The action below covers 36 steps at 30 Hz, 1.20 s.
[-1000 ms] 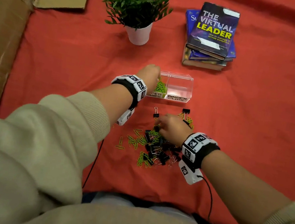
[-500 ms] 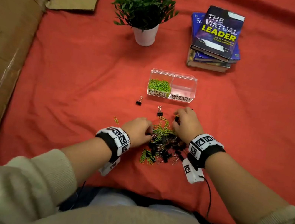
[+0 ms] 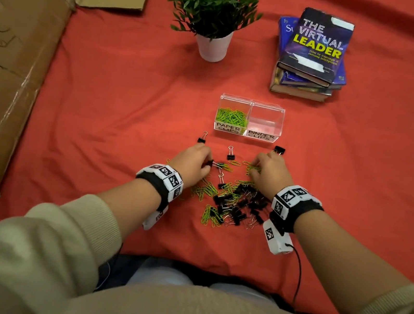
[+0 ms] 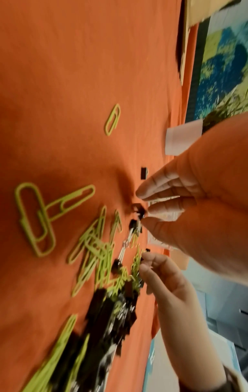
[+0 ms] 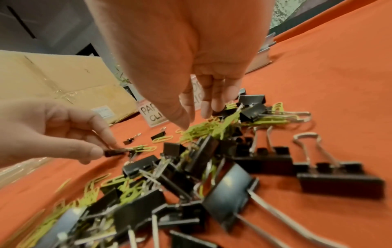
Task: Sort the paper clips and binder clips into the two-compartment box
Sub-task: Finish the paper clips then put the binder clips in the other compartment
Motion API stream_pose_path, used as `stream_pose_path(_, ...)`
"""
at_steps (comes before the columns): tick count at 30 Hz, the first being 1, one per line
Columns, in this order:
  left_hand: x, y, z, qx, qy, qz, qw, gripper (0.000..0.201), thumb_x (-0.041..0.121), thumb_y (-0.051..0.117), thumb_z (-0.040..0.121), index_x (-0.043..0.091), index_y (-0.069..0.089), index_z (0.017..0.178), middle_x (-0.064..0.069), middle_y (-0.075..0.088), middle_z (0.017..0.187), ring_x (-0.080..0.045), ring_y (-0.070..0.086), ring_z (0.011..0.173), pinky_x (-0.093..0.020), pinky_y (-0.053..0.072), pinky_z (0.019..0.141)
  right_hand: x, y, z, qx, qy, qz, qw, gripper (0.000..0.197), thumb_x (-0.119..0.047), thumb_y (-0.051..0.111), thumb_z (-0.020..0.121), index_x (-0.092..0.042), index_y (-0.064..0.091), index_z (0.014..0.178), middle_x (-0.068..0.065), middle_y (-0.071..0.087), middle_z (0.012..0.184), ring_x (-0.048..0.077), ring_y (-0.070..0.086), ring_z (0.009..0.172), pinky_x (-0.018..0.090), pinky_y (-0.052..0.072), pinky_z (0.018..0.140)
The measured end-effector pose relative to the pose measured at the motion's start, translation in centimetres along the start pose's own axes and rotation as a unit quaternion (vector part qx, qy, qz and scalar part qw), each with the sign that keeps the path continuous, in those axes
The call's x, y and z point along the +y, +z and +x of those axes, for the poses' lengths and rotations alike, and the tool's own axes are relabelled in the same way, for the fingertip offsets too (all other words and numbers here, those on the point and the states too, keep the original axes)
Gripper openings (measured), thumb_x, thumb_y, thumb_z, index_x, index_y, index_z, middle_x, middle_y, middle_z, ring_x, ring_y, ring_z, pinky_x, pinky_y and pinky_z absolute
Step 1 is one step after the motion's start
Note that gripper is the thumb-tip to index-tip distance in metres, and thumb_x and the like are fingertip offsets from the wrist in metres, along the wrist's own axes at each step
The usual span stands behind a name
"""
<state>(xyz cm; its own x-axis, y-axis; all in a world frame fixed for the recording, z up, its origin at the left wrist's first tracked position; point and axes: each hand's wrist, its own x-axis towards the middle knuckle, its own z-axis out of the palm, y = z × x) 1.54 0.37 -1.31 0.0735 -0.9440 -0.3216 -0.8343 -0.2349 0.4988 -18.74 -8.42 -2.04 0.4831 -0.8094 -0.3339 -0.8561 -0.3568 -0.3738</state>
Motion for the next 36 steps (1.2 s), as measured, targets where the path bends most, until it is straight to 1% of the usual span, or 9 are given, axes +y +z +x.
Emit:
stream_pose_path(3, -0.9, -0.5, -0.2, 0.012, -0.019, 0.001, 1.0, 0.018, 0.015, 0.056, 0.088, 0.015, 0.06, 0.105, -0.001, 0.056, 0.111, -0.02, 0.059, 0.099, -0.037, 0.051, 0.087, -1.2, 0.3, -0.2, 0.018, -0.037, 0.007, 0.999, 0.02, -0.02, 0.057, 0.087, -0.011, 0.061, 0.104, 0.008, 0.053, 0.106, 0.025, 0.046, 0.11, 0.038, 0.044, 0.096)
stream_pose_path(9, -2.5, 0.0, -2.3, -0.022, -0.033, 0.023, 0.999, 0.024, 0.018, 0.057, 0.082, 0.02, 0.062, 0.106, -0.002, 0.054, 0.104, -0.023, 0.057, 0.102, -0.038, 0.049, 0.091, -5.5, 2.8, -1.3, -0.086, -0.163, 0.003, 0.983, 0.023, -0.021, 0.055, 0.089, -0.02, 0.065, 0.109, 0.005, 0.056, 0.106, 0.022, 0.046, 0.111, 0.036, 0.043, 0.093)
stream_pose_path(11, -3.3, 0.2, -3.1, -0.023, -0.037, 0.016, 0.999, 0.028, 0.015, 0.056, 0.08, 0.02, 0.062, 0.107, -0.004, 0.053, 0.105, -0.024, 0.054, 0.105, -0.037, 0.047, 0.094, -5.6, 2.8, -1.1, -0.104, -0.127, -0.009, 0.986, 0.026, -0.025, 0.055, 0.089, -0.02, 0.063, 0.114, 0.006, 0.054, 0.111, 0.024, 0.045, 0.115, 0.038, 0.043, 0.097)
stream_pose_path(14, -4.9, 0.2, -4.1, 0.026, -0.066, 0.012, 0.997, 0.044, 0.009, 0.054, 0.078, 0.015, 0.059, 0.121, -0.009, 0.05, 0.119, -0.027, 0.046, 0.118, -0.035, 0.039, 0.105, -5.1, 2.0, -0.5, -0.067, -0.06, 0.008, 0.996, 0.026, -0.022, 0.054, 0.09, -0.014, 0.061, 0.114, 0.007, 0.054, 0.112, 0.024, 0.045, 0.115, 0.035, 0.04, 0.099)
stream_pose_path(18, -6.0, 0.1, -4.7, 0.018, -0.086, 0.009, 0.996, 0.047, 0.011, 0.056, 0.082, 0.011, 0.055, 0.128, -0.009, 0.046, 0.127, -0.026, 0.042, 0.125, -0.033, 0.033, 0.111, -6.2, 2.3, -0.6, -0.069, -0.078, 0.008, 0.995, 0.024, -0.021, 0.055, 0.088, -0.011, 0.061, 0.109, 0.007, 0.053, 0.11, 0.025, 0.046, 0.114, 0.035, 0.041, 0.099)
stream_pose_path(23, -5.3, 0.6, -5.7, -0.024, -0.061, 0.013, 0.998, 0.043, 0.023, 0.062, 0.084, 0.012, 0.056, 0.125, -0.008, 0.051, 0.116, -0.025, 0.053, 0.114, -0.032, 0.039, 0.104, -9.0, 4.2, -1.5, -0.126, -0.087, -0.027, 0.988, 0.063, -0.039, 0.066, 0.082, -0.007, 0.044, 0.131, 0.01, 0.041, 0.123, 0.027, 0.042, 0.12, 0.039, 0.041, 0.103)
stream_pose_path(25, -5.2, 1.0, -6.0, -0.043, -0.057, 0.023, 0.997, 0.047, 0.03, 0.067, 0.082, 0.013, 0.056, 0.125, -0.008, 0.052, 0.115, -0.025, 0.054, 0.112, -0.032, 0.041, 0.102, -9.5, 4.6, -1.8, -0.129, -0.076, -0.038, 0.988, 0.072, -0.044, 0.07, 0.078, -0.005, 0.042, 0.132, 0.012, 0.038, 0.126, 0.029, 0.039, 0.121, 0.041, 0.04, 0.102)
stream_pose_path(30, -5.0, 1.8, -6.8, -0.063, -0.032, 0.062, 0.996, 0.045, 0.032, 0.071, 0.078, 0.012, 0.056, 0.115, -0.007, 0.052, 0.112, -0.026, 0.054, 0.11, -0.037, 0.045, 0.096, -10.0, 5.7, -2.8, -0.135, -0.088, -0.035, 0.986, 0.051, -0.03, 0.068, 0.082, -0.004, 0.047, 0.121, 0.015, 0.04, 0.126, 0.033, 0.045, 0.119, 0.042, 0.041, 0.098)
stream_pose_path(36, -4.8, 1.7, -6.9, -0.048, -0.023, 0.101, 0.993, 0.023, 0.027, 0.058, 0.086, 0.012, 0.058, 0.104, -0.007, 0.054, 0.107, -0.027, 0.052, 0.111, -0.043, 0.049, 0.089, -10.0, 6.5, -2.9, -0.139, -0.083, -0.001, 0.987, 0.026, -0.011, 0.058, 0.083, -0.003, 0.056, 0.108, 0.015, 0.055, 0.113, 0.034, 0.053, 0.108, 0.039, 0.044, 0.091)
